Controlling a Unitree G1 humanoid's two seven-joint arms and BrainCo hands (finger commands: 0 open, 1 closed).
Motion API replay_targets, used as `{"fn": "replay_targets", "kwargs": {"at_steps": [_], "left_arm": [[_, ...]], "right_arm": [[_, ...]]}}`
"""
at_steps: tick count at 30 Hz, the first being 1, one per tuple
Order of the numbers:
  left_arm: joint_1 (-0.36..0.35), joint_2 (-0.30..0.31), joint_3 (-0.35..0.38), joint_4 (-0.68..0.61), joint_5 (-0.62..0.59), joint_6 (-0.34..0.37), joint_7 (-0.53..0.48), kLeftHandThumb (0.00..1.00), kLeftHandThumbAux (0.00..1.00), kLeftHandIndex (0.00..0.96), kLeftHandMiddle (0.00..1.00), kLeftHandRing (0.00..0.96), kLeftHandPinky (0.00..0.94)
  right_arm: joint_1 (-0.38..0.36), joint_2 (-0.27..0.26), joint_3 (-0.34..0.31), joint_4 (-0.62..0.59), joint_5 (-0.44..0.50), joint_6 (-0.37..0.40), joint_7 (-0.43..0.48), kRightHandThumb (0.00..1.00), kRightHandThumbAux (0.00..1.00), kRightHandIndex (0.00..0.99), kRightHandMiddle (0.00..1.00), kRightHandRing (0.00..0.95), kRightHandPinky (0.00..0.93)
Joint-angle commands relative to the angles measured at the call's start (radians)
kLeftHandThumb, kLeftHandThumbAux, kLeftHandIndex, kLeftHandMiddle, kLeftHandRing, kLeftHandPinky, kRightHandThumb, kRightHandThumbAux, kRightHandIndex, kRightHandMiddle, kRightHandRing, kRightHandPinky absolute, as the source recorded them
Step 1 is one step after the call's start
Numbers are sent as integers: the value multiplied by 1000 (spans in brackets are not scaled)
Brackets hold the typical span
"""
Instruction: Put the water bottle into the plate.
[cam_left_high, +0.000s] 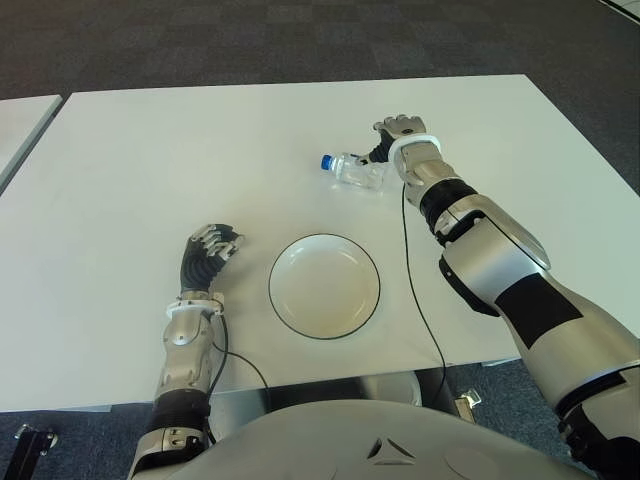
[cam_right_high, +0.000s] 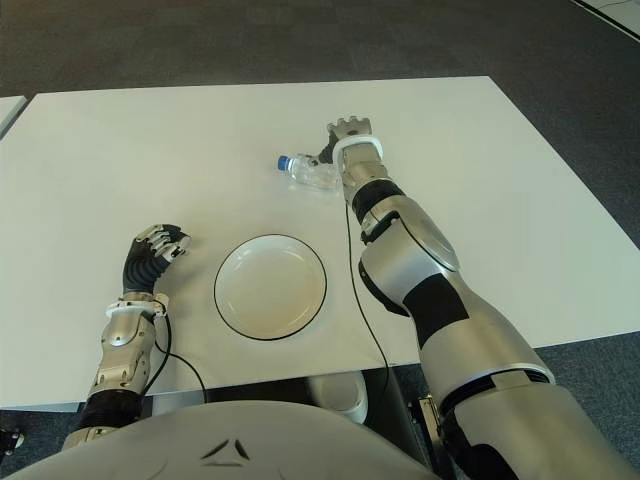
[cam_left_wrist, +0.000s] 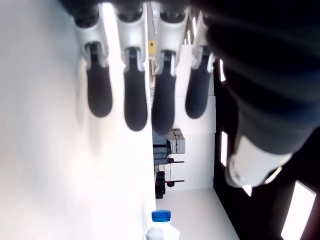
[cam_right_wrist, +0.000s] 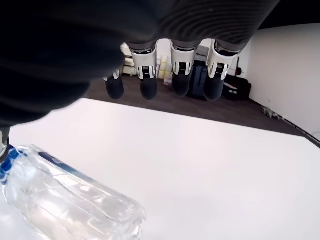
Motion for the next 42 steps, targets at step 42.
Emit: {"fn": "replay_targets", "kwargs": {"at_steps": [42], "left_arm": [[46,-5,8,-28,12,18,42,704,712,429,495,489,484]], "right_arm": [[102,29,10,41,-3,-45,81,657,430,0,0,0,0]]}}
